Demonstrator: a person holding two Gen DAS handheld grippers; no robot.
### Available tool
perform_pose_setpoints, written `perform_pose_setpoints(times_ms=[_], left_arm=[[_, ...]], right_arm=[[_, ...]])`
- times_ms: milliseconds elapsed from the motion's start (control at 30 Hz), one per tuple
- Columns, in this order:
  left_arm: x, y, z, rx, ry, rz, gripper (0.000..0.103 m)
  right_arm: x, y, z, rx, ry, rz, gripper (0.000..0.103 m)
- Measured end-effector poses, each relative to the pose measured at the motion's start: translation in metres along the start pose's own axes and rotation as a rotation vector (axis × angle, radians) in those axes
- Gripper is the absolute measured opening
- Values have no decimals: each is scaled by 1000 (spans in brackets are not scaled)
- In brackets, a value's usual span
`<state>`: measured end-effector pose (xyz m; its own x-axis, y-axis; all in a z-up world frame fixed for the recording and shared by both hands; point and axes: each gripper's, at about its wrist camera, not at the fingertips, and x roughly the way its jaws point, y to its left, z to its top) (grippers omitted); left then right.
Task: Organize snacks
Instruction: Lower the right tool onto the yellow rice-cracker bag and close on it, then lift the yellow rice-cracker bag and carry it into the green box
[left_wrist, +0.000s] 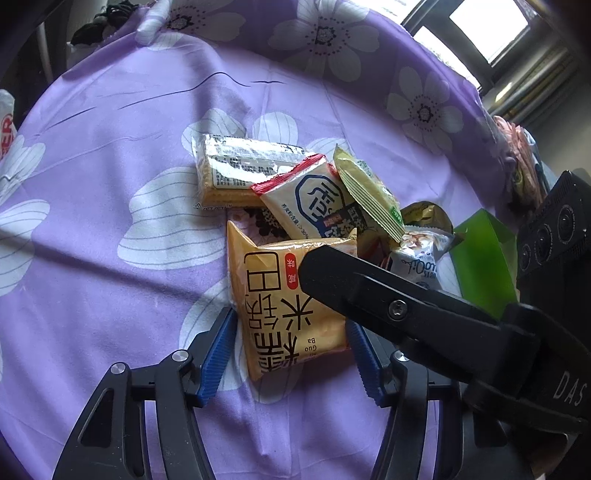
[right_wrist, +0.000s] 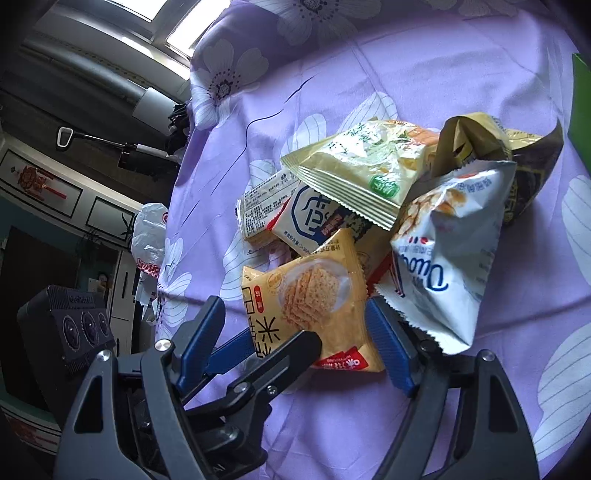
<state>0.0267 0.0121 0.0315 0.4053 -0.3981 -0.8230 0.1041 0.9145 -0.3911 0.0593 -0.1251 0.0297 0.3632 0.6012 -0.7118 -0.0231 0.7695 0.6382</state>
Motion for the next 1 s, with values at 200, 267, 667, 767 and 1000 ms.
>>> perform_pose_setpoints(times_ms=[200, 267, 667, 767, 1000], left_arm=[[-5, -9, -8, 87, -46, 68, 54], [-8, -17, -8, 125, -72, 87, 54], [-53, -56, -12, 255, -322, 5, 54], [-61, -65, -14, 274, -382, -22, 54], [-80, -77, -17, 297, -500, -81, 54]], right_arm=[[9, -7, -3, 12, 49, 68, 65], [5, -7, -6, 6, 36, 65, 56], [-66, 27, -14, -153, -214, 6, 56], [-83, 34, -16, -195, -275, -27, 57], [-108, 52, -18, -283, -384, -84, 60]])
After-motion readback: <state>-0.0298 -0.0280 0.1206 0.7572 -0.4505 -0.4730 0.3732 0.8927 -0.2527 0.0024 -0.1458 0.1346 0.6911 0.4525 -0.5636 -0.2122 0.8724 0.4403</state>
